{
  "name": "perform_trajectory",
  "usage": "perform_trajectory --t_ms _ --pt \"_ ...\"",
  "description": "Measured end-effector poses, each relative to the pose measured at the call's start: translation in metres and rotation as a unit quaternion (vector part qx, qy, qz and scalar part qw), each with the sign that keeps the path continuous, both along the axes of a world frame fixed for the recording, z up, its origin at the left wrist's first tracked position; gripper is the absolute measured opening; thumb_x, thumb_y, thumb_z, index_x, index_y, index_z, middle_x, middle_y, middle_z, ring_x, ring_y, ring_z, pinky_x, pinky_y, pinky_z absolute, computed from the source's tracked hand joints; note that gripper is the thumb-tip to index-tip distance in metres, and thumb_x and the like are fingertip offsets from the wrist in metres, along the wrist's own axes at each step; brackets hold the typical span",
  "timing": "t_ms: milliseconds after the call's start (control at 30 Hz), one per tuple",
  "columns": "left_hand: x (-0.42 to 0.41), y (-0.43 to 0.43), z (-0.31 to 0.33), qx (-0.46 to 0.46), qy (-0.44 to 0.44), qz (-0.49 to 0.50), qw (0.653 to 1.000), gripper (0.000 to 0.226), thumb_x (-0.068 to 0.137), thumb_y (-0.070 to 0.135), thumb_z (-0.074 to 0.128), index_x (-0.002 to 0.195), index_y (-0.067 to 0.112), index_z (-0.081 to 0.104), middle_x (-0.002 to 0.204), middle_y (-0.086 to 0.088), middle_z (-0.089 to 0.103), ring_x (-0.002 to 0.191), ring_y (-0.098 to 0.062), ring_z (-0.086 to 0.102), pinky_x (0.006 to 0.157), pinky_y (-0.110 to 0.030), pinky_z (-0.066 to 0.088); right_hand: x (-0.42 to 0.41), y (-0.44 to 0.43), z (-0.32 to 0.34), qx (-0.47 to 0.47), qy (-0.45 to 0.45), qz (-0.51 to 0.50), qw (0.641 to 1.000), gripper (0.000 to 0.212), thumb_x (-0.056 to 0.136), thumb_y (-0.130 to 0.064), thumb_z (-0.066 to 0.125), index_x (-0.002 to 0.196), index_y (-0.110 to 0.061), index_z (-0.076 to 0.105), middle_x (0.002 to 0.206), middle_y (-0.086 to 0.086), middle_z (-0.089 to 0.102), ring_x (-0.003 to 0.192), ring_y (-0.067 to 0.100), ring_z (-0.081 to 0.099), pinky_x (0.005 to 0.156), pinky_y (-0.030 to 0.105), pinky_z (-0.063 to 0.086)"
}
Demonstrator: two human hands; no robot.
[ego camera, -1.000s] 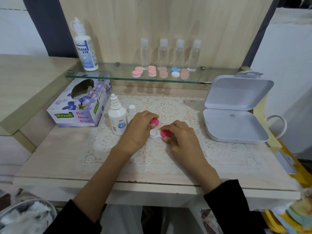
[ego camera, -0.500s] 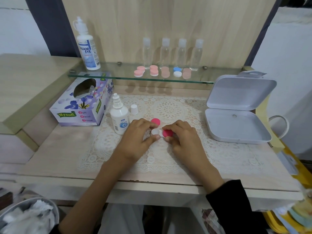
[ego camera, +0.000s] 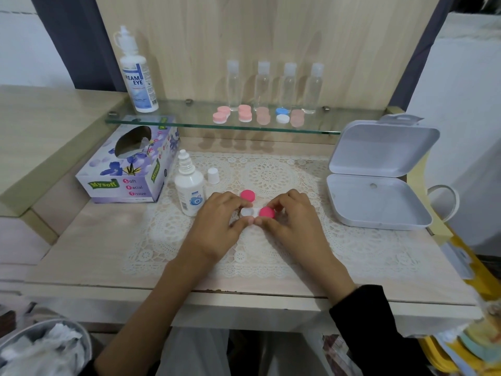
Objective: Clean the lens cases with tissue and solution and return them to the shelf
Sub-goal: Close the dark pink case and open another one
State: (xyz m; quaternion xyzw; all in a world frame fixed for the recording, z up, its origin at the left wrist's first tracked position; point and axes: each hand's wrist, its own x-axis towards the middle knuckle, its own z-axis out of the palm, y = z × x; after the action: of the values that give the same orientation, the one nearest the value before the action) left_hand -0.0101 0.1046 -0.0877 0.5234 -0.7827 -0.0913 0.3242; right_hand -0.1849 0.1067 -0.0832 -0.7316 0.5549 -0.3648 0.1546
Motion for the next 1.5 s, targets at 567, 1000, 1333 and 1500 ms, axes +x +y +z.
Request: perform_trajectory --t_ms 567,1000,1333,1500 --pt "-0.004 0.0 0.0 -0.013 0.022 0.013 1.0 0.029 0.083 0.022 0.07 0.11 0.013 0.069 0.102 0.0 0.066 0.099 -0.019 0.053 0.084 -0.022 0.032 0.007 -0.008 0.001 -0.032 0.021 0.019 0.999 0.023 0.076 -0.02 0.079 0.086 -0.004 0.066 0.086 0.002 0.056 0.077 0.017 0.051 0.067 0.024 0.041" --pt "-0.004 0.0 0.0 -0.022 0.023 0.008 0.999 0.03 0.084 0.021 0.069 0.113 0.012 0.068 0.102 0.0 0.066 0.098 -0.015 0.051 0.082 -0.019 0.029 0.007 -0.01 0.0 -0.037 0.024 0.027 0.999 0.023 0.075 -0.02 0.08 0.085 -0.004 0.067 0.084 0.002 0.057 0.074 0.016 0.049 0.066 0.025 0.039" --pt "-0.003 0.0 0.0 -0.021 0.028 0.009 0.999 0.03 0.084 0.017 0.069 0.113 0.013 0.069 0.101 0.001 0.066 0.097 -0.016 0.051 0.083 -0.02 0.03 0.005 -0.005 -0.002 -0.035 0.021 0.069 0.997 0.014 0.079 -0.004 0.071 0.093 -0.007 0.068 0.09 -0.005 0.051 0.073 0.008 0.046 0.068 0.019 0.035" --pt "-0.003 0.0 -0.002 -0.023 0.022 0.01 0.999 0.029 0.083 0.017 0.071 0.111 0.013 0.069 0.098 -0.001 0.066 0.096 -0.02 0.054 0.084 -0.022 0.031 0.006 0.0 -0.003 -0.026 -0.002 0.063 0.998 0.033 0.075 0.006 0.063 0.103 -0.01 0.069 0.091 -0.008 0.052 0.074 -0.005 0.046 0.067 0.007 0.032"
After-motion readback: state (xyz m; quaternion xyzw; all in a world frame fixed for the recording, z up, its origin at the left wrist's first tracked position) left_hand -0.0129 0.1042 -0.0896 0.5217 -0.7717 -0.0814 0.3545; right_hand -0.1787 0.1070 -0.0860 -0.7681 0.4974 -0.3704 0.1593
